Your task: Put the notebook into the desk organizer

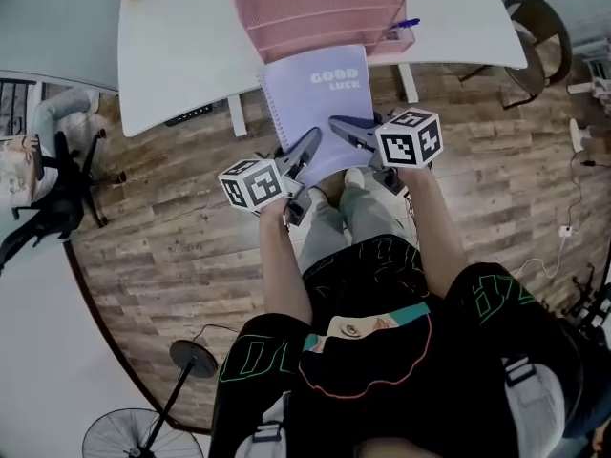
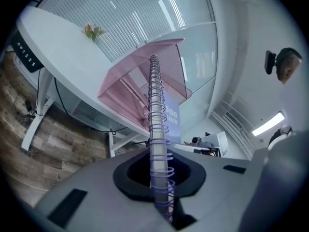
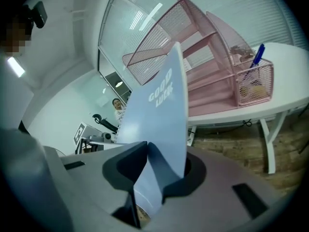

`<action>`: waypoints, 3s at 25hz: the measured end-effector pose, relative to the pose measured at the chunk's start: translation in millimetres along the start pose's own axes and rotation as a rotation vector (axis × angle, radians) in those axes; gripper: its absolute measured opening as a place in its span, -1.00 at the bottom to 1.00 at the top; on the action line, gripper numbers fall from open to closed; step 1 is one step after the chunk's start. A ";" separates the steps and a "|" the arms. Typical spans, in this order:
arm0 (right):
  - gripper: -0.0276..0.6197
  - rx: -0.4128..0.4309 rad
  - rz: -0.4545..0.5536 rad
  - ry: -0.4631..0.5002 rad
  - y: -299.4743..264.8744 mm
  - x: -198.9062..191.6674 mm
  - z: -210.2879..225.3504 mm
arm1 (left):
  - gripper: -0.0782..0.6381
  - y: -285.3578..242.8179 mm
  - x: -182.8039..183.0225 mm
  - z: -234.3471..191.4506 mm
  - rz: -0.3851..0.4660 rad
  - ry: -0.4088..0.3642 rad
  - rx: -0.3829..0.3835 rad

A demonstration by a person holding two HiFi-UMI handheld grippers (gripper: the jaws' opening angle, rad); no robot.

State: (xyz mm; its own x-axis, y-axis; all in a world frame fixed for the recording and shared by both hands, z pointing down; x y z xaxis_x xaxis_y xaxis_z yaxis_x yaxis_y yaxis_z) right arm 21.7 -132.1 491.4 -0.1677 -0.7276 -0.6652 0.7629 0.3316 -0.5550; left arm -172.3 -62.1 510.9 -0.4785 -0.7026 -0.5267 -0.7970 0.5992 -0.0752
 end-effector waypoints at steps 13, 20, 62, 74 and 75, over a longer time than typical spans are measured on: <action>-0.63 0.013 -0.080 -0.076 2.0 7.2 7.5 | -0.70 -6.9 2.9 -1.3 -0.027 0.074 -0.031; -0.35 -0.090 -0.058 -0.038 -9.6 35.4 34.5 | -0.70 -33.8 26.7 -24.3 0.010 0.153 -0.064; -0.87 -0.257 -0.181 1.045 -9.0 -18.0 -51.0 | -0.14 -51.2 81.3 -41.5 0.074 0.274 -0.058; -0.88 -0.322 -0.062 1.056 -20.0 -6.8 -69.9 | 0.04 -21.8 79.9 -27.0 0.027 0.113 0.004; -0.88 -0.330 -0.047 1.056 -20.9 -5.1 -71.4 | 0.04 -19.3 80.0 -26.6 0.032 0.110 0.007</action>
State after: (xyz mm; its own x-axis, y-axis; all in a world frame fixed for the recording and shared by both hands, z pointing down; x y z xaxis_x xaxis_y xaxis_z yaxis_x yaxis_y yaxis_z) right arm -37.9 -92.5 470.7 -0.7605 0.0828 -0.6440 0.5644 0.5748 -0.5925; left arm -205.0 -140.1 492.8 -0.5419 -0.7205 -0.4327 -0.7782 0.6246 -0.0655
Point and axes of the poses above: the fingertips, and each gripper's own axes: y backward along the fingers, z to its right, x out of its top, the point moved 10 cm from there along y, backward along the fingers, and after that the axes turned 11 degrees about -x, right-handed, at the moved point
